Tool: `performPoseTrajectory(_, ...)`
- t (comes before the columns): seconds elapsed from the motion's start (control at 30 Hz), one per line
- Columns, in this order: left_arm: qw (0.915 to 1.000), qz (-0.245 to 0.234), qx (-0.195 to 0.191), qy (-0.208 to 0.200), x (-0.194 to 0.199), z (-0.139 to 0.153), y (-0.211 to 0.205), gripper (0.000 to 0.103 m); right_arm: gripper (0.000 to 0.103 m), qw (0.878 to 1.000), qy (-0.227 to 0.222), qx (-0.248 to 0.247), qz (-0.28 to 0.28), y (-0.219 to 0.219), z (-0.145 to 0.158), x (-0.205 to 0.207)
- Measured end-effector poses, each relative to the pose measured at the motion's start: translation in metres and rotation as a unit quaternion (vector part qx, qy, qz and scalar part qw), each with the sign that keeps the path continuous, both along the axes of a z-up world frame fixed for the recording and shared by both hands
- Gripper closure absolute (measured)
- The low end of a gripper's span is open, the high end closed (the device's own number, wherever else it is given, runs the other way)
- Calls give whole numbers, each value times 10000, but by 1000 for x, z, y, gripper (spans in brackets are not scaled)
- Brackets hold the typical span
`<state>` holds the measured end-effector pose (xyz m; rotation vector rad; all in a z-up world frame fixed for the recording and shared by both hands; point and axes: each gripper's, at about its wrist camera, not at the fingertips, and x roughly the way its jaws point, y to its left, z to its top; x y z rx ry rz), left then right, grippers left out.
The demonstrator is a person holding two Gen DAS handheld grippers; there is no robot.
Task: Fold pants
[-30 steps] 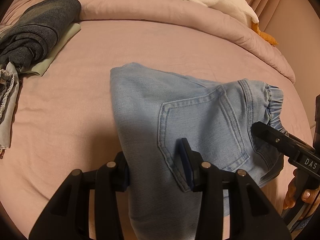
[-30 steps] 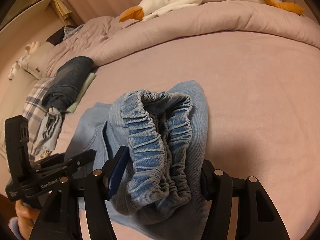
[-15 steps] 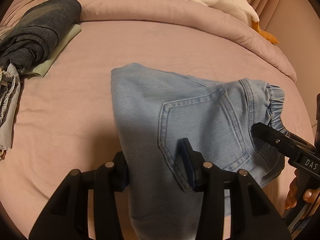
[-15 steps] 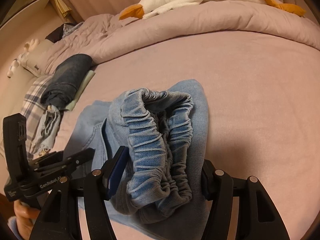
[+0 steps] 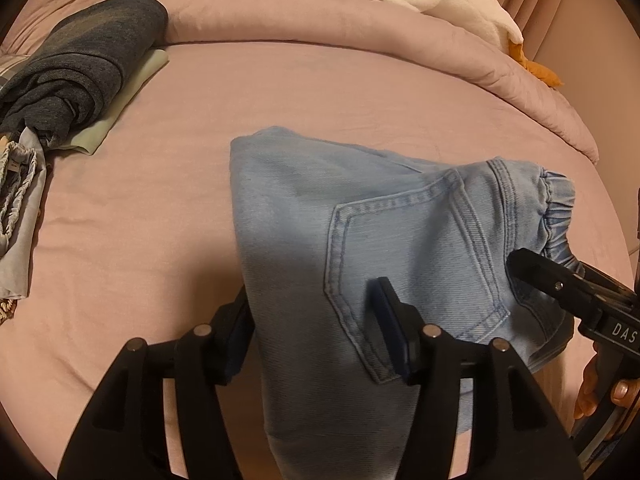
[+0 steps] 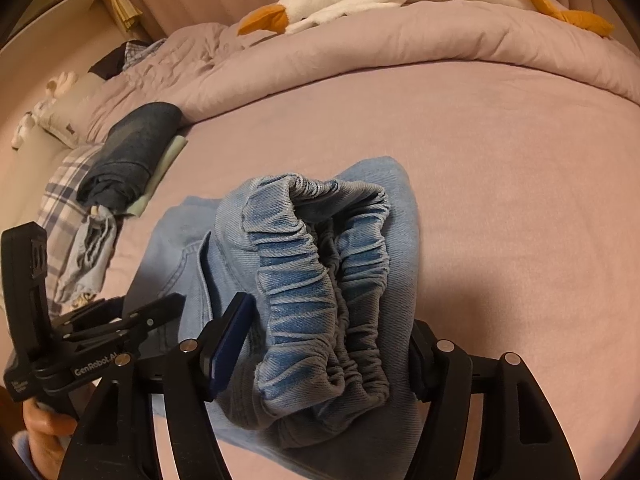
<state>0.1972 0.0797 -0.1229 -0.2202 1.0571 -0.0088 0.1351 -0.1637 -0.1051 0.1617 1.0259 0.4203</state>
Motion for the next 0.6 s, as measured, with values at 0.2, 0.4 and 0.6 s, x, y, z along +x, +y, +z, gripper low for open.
performPoseTrajectory(0.2,10000,1,0,0,1,0,1,45,31,10000,16,-79,-19,2,-1,0)
performPoseTrajectory(0.4,10000,4,2,0,1,-1,1,43,28,9999,11,-171,-5,4,-2,0)
performPoseTrajectory(0.6,10000,53,73,7,0,-2,3,36,27,9998,16,-208,-1,5,-3,-1)
